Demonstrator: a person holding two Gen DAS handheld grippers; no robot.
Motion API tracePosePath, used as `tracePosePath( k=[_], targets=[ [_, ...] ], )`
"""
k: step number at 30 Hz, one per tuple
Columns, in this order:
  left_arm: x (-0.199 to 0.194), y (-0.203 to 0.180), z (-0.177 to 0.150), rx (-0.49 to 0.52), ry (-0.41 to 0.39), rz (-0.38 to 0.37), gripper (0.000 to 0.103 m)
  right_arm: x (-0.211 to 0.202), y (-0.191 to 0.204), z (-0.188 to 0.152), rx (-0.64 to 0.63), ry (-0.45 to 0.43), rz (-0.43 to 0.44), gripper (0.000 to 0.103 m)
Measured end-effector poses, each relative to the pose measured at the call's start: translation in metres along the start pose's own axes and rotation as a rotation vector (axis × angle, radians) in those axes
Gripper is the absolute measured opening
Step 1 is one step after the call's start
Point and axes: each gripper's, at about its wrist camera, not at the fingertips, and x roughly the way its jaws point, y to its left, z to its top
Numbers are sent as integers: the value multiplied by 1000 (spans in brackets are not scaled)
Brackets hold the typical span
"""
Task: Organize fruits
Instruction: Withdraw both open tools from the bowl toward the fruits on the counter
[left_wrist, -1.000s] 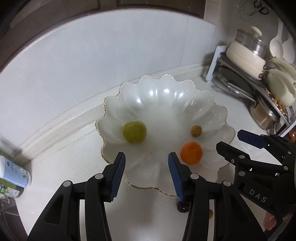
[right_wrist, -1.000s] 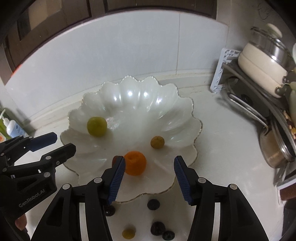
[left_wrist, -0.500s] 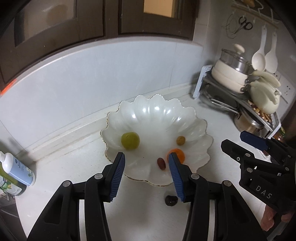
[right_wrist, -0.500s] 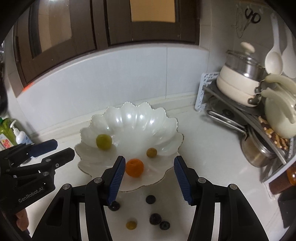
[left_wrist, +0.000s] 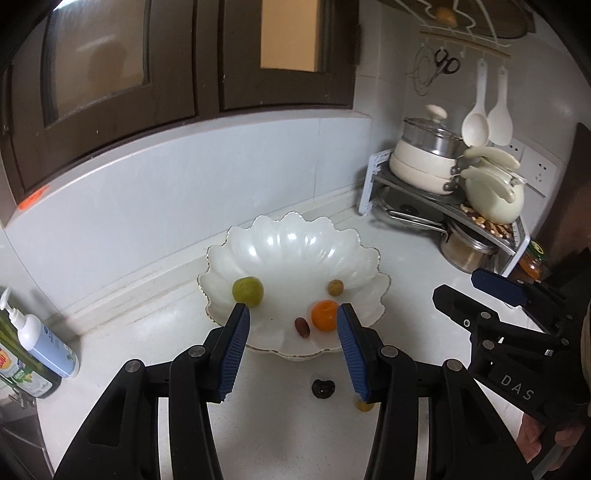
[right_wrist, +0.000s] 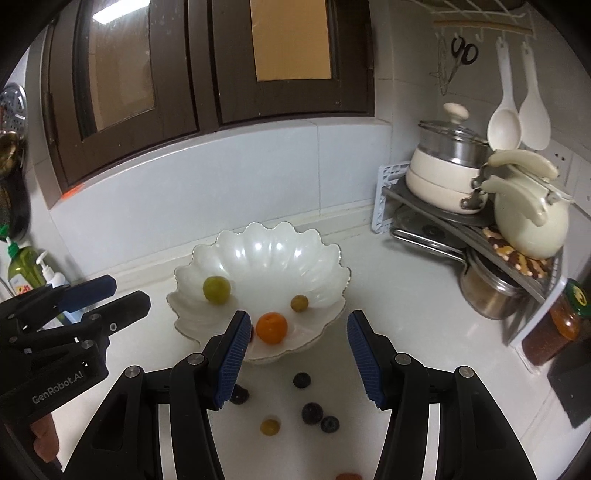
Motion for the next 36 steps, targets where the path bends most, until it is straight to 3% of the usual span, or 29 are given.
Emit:
tracePosePath(
  k=[23,33,36],
  targets=[
    [-49,-24,-22,91,-102,-73,48,-66,-8,-30,66,-120,-109,56],
    [-49,-33,-39,136,-86,-107,48,-80,-7,-55,102,-139,-146,56],
    [-42,-35,-45,121,-57,-122,64,-78,-7,-63,115,-121,-142,56]
  ],
)
